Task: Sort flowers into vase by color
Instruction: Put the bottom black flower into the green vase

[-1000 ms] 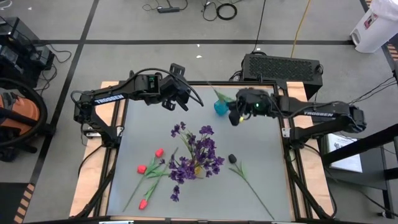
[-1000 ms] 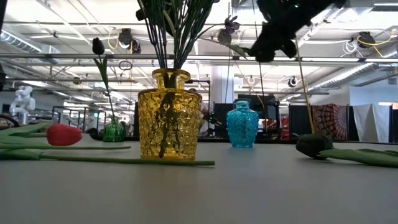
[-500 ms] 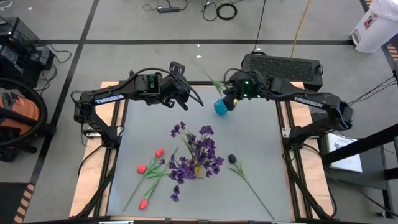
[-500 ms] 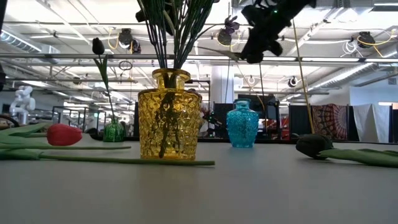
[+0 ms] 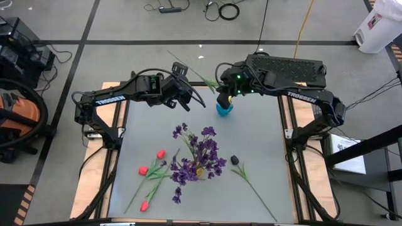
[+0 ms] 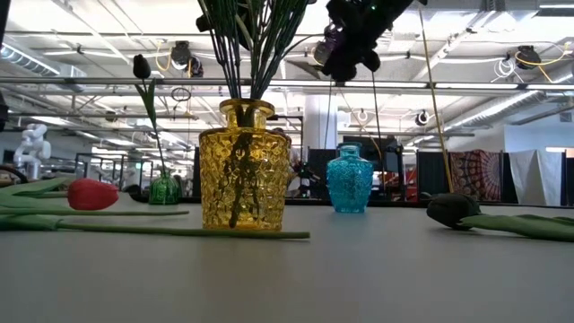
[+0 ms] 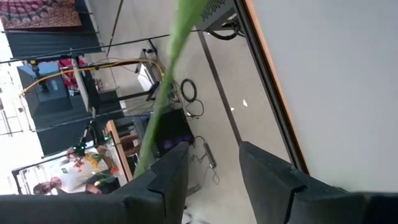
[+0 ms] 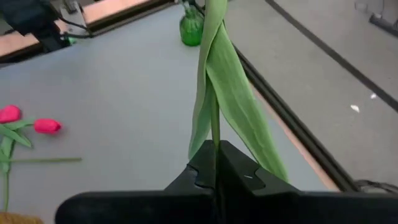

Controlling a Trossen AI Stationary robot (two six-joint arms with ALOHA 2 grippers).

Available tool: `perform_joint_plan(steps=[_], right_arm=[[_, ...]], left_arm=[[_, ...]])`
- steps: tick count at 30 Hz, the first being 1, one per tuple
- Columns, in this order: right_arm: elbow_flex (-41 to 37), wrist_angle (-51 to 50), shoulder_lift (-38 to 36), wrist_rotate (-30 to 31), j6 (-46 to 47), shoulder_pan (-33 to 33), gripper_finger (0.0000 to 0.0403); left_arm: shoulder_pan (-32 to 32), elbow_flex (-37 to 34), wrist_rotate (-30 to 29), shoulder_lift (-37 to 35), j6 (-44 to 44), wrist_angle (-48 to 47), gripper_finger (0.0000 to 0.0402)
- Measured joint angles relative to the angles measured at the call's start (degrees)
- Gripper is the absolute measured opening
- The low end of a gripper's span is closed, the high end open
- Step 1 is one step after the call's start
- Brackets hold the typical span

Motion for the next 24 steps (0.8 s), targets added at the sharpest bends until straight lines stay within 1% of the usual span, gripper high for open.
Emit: perform_joint_plan(steps=[5, 7, 13, 18, 24], right_arm=[[0.69, 0.51, -0.25, -0.22, -0.51, 0.02, 0.0000], [0.72, 0.05, -0.33, -1.56, -0.68, 0.02, 0.0000], [0.72, -2.80, -0.18, -1.53, -1.16, 0.98, 0.0000], [0.72, -2.82, -0.18, -1.51, -1.62, 2.21, 0.0000], [0.72, -1.91, -0.18, -1.48, -1.82, 4.17, 0.0000]], left_arm=[[0.00, 0.00, 0.07, -0.01, 0.02, 1.52, 0.0151], [0.00, 0.00, 0.12, 0.01, 0.22, 2.25, 0.0151], [0.00, 0.00, 0.32, 0.01, 3.12, 4.87, 0.0151], [0.00, 0.00, 0.56, 0.01, 4.37, 6.14, 0.0151], [0.00, 0.00, 3.53, 0.01, 4.13, 6.08, 0.0151]])
